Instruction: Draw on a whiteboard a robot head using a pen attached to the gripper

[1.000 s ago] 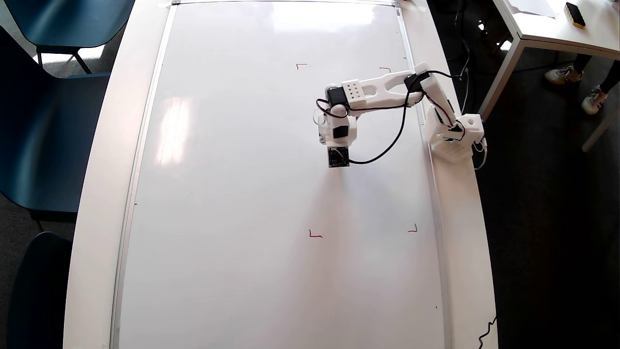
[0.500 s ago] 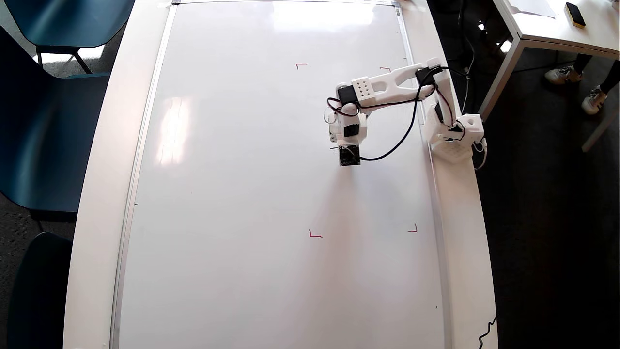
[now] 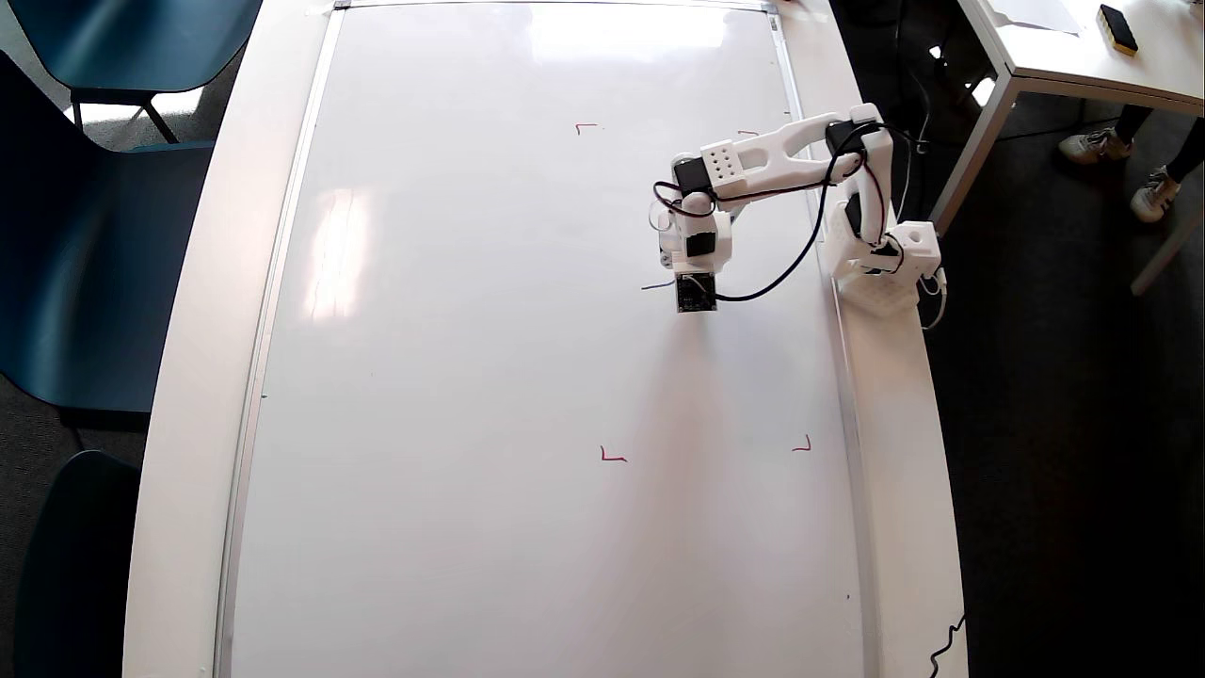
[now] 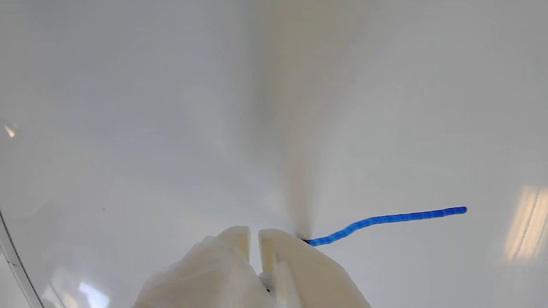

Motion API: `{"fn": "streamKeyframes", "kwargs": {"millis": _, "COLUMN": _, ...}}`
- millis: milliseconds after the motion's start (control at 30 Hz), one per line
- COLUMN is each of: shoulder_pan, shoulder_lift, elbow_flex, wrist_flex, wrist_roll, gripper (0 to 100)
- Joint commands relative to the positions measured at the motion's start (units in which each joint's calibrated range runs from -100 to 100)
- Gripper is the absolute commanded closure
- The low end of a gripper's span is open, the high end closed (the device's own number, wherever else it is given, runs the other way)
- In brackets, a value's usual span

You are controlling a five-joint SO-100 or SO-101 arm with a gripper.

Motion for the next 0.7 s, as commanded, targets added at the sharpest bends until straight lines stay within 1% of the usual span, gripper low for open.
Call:
{"fn": "streamKeyframes", "kwargs": {"millis": 0, "shoulder_pan": 0.06, "shoulder_lift": -2.24, "elbow_flex": 3.39, "wrist_flex": -0.40, "wrist_roll": 0.31, "gripper": 99}}
{"fn": "streamKeyframes", "kwargs": {"millis": 333, "shoulder_pan": 0.36, "shoulder_lift": -6.60, "elbow_flex": 8.56, "wrist_flex": -0.40, "wrist_roll": 2.51, "gripper": 99}}
{"fn": "streamKeyframes", "kwargs": {"millis": 667, "shoulder_pan": 0.43, "shoulder_lift": -12.55, "elbow_flex": 15.01, "wrist_flex": -0.31, "wrist_roll": 6.32, "gripper": 99}}
